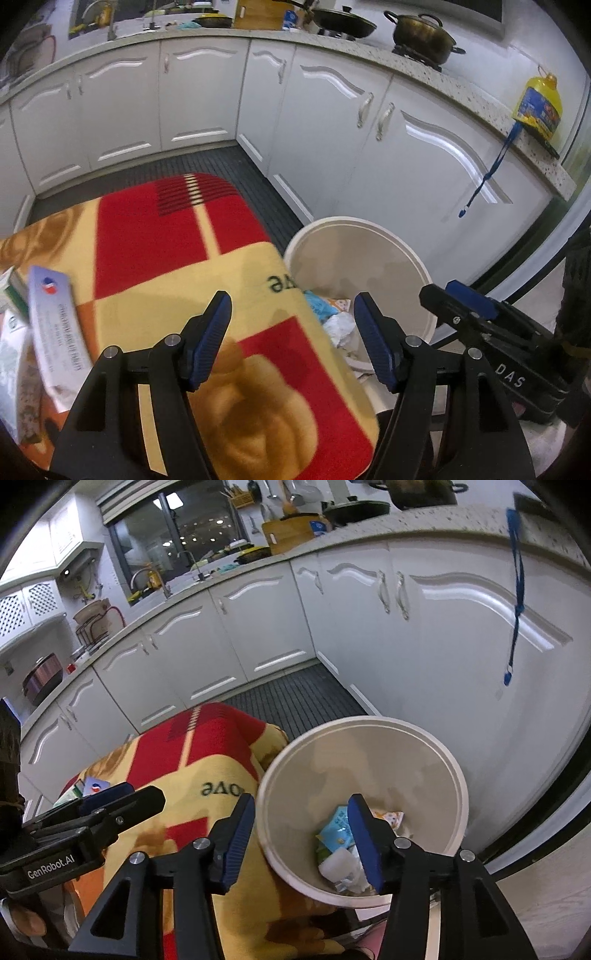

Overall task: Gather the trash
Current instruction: 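Move both tools back over the trash on the table, then grasp the green towel with the left gripper while the right grasps the white medicine box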

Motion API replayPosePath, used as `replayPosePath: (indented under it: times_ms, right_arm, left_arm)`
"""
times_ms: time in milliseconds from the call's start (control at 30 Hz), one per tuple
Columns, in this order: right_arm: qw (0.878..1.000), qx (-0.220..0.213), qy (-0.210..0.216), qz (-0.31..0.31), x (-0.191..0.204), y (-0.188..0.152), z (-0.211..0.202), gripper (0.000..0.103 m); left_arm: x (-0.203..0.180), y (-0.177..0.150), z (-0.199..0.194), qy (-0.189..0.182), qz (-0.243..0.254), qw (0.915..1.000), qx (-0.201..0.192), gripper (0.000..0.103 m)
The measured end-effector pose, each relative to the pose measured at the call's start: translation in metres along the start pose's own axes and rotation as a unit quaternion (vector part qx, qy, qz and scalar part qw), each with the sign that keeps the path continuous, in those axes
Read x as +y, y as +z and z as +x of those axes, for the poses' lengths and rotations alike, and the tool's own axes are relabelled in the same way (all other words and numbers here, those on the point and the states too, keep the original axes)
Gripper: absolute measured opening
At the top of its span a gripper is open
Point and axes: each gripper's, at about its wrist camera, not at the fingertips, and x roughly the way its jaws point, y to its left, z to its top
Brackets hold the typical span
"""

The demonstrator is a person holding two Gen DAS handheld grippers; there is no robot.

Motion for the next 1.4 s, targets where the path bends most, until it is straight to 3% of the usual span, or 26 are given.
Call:
replayPosePath:
  times_ms: [100, 567, 933, 1133, 1400]
  right_arm:
    - [1.000, -0.006, 0.007, -0.007, 0.014, 0.000, -0.005, 0.059]
    - [0.997, 0.003, 0.056, -0.057, 0.090, -0.005, -0.005, 0.060]
    - [0.989, 0.028, 0.109, -0.096, 0.151, -0.014, 0.005, 0.061]
    - [0.983, 0.056, 0.140, -0.104, 0.184, -0.023, 0.021, 0.062]
    - [0.974, 0.099, 0.169, -0.117, 0.224, -0.027, 0.061, 0.066]
  left_arm:
    - [0.012, -0.003, -0.012, 0.008, -0.007, 0.9999, -0.007, 0.068]
    - [0.078, -0.028, -0.081, 0.045, -0.034, 0.9980, -0.028, 0.068]
    - [0.181, -0.055, -0.136, 0.089, -0.092, 0.9914, -0.028, 0.068]
    - [0.239, -0.063, -0.128, 0.102, -0.144, 0.9843, -0.006, 0.068]
    - [0.266, -0.062, -0.094, 0.085, -0.170, 0.9817, 0.015, 0.068]
